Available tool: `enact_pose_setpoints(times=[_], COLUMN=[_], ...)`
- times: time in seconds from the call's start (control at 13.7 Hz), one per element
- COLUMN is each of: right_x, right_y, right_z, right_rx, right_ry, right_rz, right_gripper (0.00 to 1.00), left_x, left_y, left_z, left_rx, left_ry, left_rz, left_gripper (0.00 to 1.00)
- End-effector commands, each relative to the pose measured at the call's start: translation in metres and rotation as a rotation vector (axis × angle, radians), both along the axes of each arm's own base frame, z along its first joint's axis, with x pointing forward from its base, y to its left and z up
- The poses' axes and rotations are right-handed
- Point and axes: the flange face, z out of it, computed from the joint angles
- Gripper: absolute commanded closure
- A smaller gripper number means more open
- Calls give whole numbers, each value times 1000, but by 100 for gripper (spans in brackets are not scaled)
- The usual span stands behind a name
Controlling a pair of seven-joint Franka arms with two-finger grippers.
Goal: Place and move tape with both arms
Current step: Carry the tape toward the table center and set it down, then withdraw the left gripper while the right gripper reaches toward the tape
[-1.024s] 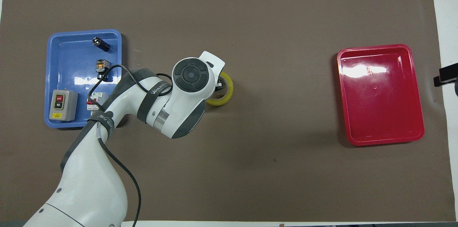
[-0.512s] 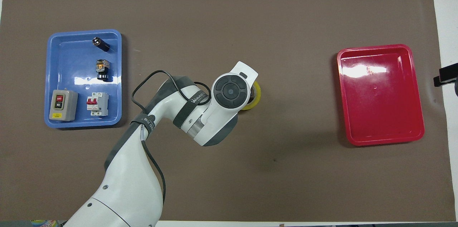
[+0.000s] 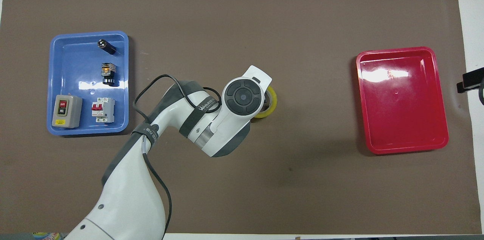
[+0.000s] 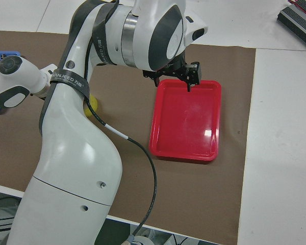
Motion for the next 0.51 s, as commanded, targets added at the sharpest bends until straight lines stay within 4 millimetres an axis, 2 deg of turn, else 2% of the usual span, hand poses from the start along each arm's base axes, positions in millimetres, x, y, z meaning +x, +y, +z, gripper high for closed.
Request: enact_pose_setpoints(times=[0.0, 0.07, 0.22, 0.37, 0.44], right_x=[-5, 3, 9, 22, 32], right_y=[29, 54, 88, 133, 165], right_z=[1, 4, 3, -8, -23], right_rx=[20, 15, 10, 4, 2], right_ry=[-12, -55, -78, -97, -106], right_rz=[71, 111, 130, 140, 145], right_gripper=[0, 0, 0, 0, 0], left_x=[0, 11, 24, 45, 55], left_y=[76, 111, 161, 227, 256], left_z=[48, 58, 79, 101, 111], left_rx=[21, 27, 49, 60, 51], left_ry=[-11, -11, 7, 13, 16], left_rz=[26, 13, -11, -53, -49], left_gripper=[0, 0, 0, 0, 0])
